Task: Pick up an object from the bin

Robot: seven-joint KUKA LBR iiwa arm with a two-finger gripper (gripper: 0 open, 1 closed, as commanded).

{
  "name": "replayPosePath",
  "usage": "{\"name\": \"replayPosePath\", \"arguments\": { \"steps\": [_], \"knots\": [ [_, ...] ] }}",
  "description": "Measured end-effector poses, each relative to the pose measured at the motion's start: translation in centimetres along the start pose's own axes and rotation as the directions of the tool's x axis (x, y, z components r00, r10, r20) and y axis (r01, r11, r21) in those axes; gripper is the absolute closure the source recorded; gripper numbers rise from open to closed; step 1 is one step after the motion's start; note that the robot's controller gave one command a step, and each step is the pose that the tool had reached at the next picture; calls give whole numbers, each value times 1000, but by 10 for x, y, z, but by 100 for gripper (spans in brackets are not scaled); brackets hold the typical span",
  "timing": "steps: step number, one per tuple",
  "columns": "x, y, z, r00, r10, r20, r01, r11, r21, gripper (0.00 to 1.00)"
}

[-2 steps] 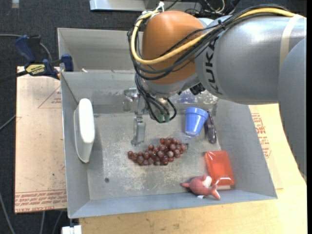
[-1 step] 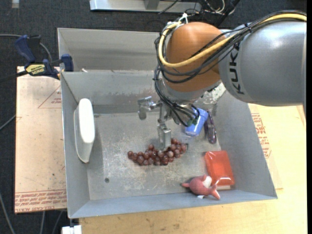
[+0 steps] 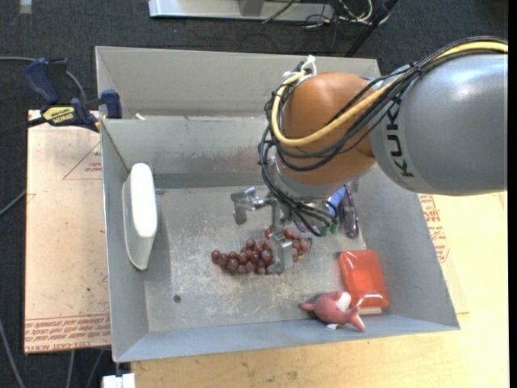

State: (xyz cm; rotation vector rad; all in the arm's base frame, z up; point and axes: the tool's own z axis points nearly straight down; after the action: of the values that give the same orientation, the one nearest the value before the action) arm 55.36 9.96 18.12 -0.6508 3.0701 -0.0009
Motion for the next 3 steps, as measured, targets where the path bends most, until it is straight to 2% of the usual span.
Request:
{"name": "replayPosePath", "arguments": {
  "steps": [1,2,3],
  "knots": [
    [21,-15,17,991,-133,2,133,991,-6,0],
    [15,-33,53,962,-275,4,275,962,7,0],
    [-31,-32,110,834,-552,7,552,834,-6,100]
  ]
}}
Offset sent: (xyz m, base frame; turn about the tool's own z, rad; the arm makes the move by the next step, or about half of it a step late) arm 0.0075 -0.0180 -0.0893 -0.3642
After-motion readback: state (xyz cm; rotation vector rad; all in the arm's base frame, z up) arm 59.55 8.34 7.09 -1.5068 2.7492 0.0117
